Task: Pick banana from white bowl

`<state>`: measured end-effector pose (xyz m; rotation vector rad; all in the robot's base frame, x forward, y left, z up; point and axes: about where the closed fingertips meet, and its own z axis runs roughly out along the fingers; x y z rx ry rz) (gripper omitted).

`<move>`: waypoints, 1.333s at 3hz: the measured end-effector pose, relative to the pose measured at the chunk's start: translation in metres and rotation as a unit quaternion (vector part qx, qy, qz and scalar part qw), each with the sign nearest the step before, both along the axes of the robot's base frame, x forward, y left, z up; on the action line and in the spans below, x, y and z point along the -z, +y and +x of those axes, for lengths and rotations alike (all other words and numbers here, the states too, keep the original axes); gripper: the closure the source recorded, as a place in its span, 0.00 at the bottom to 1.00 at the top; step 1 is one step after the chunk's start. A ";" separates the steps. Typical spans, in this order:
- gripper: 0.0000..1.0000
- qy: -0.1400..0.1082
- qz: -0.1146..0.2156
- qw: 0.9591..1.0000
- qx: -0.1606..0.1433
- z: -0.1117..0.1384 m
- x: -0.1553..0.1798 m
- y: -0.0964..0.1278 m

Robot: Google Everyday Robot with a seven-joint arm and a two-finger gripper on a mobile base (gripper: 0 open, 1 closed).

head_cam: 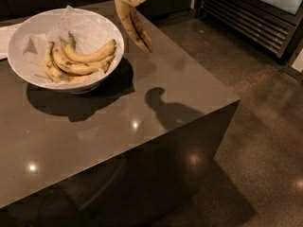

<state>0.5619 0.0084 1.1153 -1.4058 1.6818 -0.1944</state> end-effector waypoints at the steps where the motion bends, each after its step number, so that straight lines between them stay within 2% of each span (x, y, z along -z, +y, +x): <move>1: 1.00 0.015 0.019 1.000 0.013 -0.008 0.008 -0.004; 3: 1.00 0.052 0.046 0.997 0.036 -0.017 0.029 -0.012; 4: 1.00 0.052 0.046 0.997 0.036 -0.017 0.029 -0.011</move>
Offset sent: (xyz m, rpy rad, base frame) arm -0.0182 -0.0162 -0.0327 0.1043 0.1155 -0.0890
